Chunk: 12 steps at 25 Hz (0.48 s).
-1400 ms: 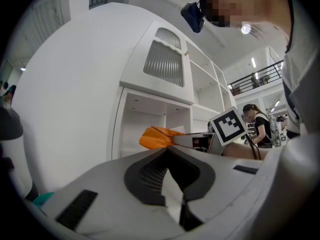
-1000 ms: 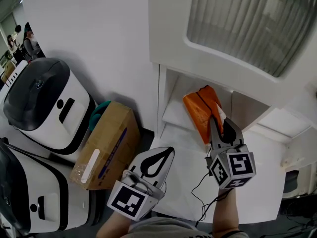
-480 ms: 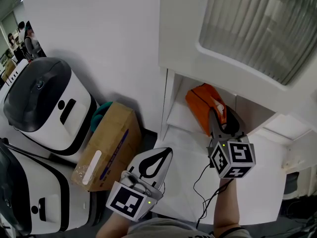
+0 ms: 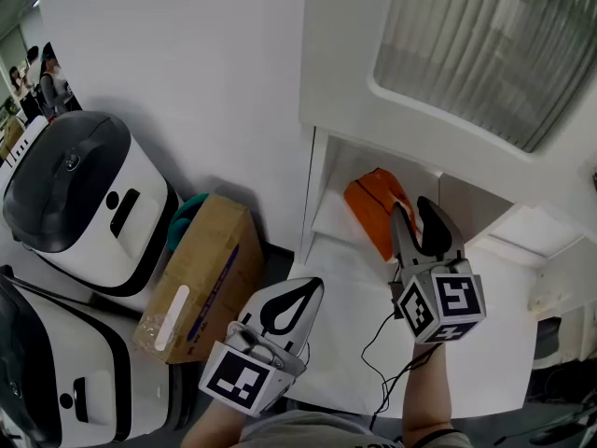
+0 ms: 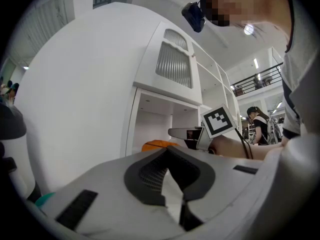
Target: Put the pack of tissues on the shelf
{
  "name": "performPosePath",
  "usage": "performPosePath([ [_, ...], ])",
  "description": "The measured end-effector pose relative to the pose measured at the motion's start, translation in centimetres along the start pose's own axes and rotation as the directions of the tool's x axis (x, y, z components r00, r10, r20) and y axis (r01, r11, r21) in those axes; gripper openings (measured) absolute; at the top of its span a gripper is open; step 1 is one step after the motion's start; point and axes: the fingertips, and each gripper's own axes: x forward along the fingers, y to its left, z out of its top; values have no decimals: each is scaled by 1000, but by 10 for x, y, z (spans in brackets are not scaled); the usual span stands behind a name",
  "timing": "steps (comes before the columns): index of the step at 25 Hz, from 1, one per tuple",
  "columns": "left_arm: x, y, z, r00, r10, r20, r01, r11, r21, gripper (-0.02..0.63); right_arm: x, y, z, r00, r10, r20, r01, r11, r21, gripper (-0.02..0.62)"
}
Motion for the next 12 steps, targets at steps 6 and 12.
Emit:
performPosePath([
  [6,0,-12,-1,999,-50,10,50,999,3,26,-20,21,0,999,51,5,-51,999,1,137],
  [12,-3,-24,-3,993,-113,18,113,994,6,26,-49,36,9,998,63,26,-64,998,25,95],
])
